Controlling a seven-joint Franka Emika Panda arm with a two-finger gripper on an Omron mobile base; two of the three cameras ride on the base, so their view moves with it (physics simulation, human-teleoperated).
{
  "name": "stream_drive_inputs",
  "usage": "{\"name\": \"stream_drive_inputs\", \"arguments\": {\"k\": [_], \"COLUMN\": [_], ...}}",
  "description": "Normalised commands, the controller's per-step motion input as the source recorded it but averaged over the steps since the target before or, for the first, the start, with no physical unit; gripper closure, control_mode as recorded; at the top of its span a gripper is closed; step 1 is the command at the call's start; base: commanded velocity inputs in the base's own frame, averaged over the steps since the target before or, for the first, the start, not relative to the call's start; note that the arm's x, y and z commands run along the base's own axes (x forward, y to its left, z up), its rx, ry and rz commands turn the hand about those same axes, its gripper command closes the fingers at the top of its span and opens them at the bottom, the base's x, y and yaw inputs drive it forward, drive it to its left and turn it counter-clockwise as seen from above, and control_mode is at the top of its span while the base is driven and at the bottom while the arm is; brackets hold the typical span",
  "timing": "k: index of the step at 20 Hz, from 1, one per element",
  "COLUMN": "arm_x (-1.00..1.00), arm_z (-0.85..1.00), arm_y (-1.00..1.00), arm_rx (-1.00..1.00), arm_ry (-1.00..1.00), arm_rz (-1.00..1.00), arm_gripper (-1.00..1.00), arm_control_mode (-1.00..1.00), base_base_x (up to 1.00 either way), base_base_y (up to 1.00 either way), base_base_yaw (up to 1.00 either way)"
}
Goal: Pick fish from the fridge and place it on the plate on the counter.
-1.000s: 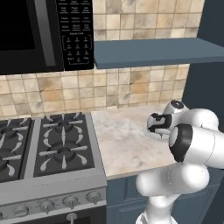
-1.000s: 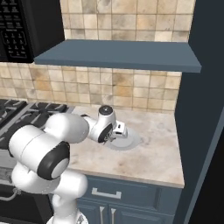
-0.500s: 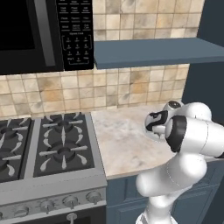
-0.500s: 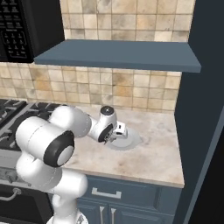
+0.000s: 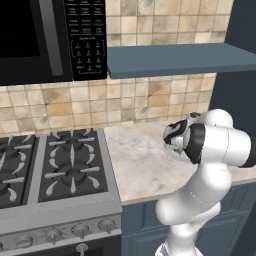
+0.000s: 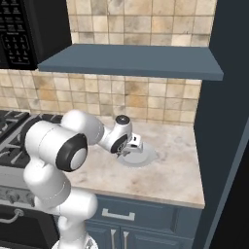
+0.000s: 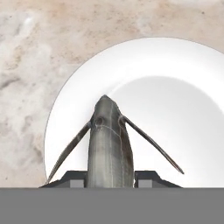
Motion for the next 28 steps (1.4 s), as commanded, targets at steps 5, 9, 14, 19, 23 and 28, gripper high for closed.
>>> {"name": "stream_drive_inputs", "arguments": {"k": [5, 9, 14, 19, 23, 28], "arm_x": [0.1, 0.11, 0.0, 0.0, 0.0, 0.0], "arm_z": [-0.25, -0.29, 0.0, 0.0, 0.12, 0.26], "arm_y": [-0.01, 0.0, 0.0, 0.0, 0.0, 0.01], "arm_rx": [0.01, 0.0, 0.0, 0.0, 0.0, 0.0], "arm_ry": [0.0, 0.0, 0.0, 0.0, 0.0, 0.0], "arm_rz": [0.0, 0.0, 0.0, 0.0, 0.0, 0.0], "arm_gripper": [-1.0, -1.0, -1.0, -1.0, -1.0, -1.0], "arm_control_mode": [-1.0, -1.0, -1.0, -1.0, -1.0, -1.0], "base_base_x": [0.0, 0.0, 0.0, 0.0, 0.0, 0.0], "base_base_y": [0.0, 0.0, 0.0, 0.0, 0.0, 0.0], "base_base_yaw": [0.0, 0.0, 0.0, 0.0, 0.0, 0.0]}}
